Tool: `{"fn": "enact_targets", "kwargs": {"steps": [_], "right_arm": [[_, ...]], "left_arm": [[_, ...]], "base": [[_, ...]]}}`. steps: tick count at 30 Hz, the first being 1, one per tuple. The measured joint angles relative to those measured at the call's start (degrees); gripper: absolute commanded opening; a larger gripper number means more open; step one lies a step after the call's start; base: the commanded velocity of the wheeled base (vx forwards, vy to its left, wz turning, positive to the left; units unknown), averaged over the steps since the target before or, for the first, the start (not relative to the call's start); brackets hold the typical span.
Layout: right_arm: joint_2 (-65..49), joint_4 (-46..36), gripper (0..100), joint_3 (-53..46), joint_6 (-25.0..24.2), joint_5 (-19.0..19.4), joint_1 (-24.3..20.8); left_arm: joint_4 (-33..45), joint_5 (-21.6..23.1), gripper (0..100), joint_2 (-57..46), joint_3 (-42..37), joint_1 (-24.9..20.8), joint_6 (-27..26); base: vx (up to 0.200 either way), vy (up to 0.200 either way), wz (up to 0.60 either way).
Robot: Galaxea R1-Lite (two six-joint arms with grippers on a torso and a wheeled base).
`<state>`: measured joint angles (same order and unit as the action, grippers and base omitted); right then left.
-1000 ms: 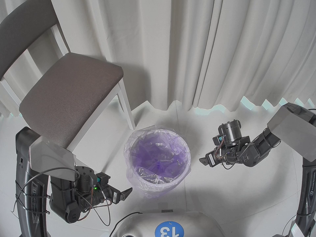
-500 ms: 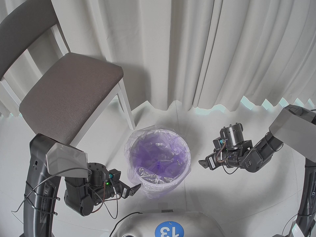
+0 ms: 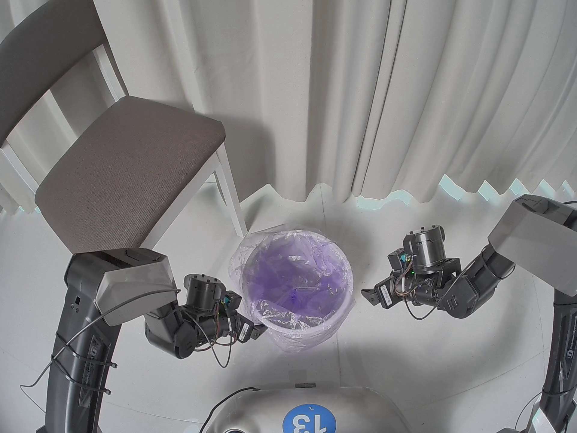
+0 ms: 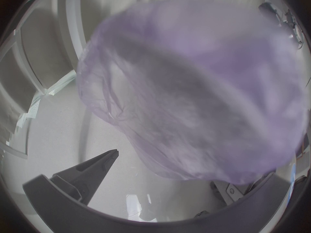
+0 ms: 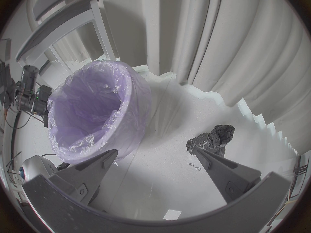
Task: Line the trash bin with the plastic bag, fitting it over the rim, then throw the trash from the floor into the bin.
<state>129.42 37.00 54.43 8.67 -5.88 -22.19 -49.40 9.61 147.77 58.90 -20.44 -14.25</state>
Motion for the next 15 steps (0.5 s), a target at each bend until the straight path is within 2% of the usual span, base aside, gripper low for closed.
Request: {"fn": "enact_targets", "kwargs": {"steps": [4,8,11,15], "right_arm": [[0.73,0.37,100,0.48,0.35,0.05,-0.05],[1.1,0.48,100,0.61,0.52,0.07,-0.16],[1.21,0.55,100,0.44,0.59,0.07,-0.2],[1.1,0.61,100,-0.11,0.66,0.07,-0.35]], "left_arm": [[4.9,-1.24,100,0.24,5.51,0.49,-2.04],[2.86,-0.88,100,0.16,6.64,1.13,-2.68],[-2.61,1.52,100,-0.2,3.58,1.76,-2.93],[-15.34,6.79,100,-0.8,-4.3,2.97,-3.71]], "base": [[0.0,0.0,0.0],[0.0,0.0,0.0],[0.0,0.0,0.0],[0.0,0.0,0.0]]}}
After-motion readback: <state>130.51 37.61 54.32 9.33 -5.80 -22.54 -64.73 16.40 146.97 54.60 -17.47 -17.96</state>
